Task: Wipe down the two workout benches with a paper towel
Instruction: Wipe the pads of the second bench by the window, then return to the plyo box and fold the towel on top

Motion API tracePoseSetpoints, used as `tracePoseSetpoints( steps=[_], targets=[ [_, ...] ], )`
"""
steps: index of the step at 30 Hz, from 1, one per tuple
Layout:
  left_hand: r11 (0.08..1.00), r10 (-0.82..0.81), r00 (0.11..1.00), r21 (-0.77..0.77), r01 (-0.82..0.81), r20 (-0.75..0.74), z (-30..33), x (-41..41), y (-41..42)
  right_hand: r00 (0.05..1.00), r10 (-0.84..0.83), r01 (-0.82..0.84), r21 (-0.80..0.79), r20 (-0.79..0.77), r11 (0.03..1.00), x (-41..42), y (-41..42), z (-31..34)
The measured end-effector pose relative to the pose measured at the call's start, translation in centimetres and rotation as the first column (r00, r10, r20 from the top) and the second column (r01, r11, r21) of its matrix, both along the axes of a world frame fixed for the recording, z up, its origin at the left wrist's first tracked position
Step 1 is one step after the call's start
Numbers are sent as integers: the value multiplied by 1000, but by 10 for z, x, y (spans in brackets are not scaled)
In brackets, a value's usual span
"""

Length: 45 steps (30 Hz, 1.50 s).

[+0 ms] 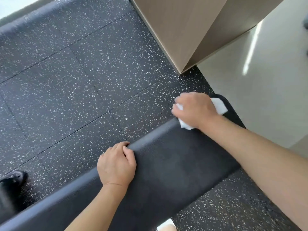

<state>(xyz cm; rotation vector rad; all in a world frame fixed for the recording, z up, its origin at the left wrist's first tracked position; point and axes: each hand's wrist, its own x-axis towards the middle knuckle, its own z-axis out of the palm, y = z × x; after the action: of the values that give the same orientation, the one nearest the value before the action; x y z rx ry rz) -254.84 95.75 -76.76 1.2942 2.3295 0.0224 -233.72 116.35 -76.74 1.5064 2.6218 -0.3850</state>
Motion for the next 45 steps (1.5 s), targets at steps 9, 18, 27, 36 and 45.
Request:
tracePoseSetpoints(
  steps=[9,18,27,36,45],
  targets=[
    [996,-69,997,-61,71,45,0,-8,-1,956,-204,258,273,-211,927,-18,-74,6],
    [936,-352,928,62,347,123,7,-67,-68,953,88,4,304,-289,953,-120,-223,4],
    [960,-269,962,67,271,-42,2,-53,-73,995,-17,54,397,-97,916,56,-107,7],
    [964,-247,965,77,254,-91,2,-48,-73,941,110,-29,247,-320,969,-34,-201,4],
    [962,-254,963,83,262,-95,5,-44,-72,778,564,-466,347,-277,814,-8,-176,-7]
  ],
)
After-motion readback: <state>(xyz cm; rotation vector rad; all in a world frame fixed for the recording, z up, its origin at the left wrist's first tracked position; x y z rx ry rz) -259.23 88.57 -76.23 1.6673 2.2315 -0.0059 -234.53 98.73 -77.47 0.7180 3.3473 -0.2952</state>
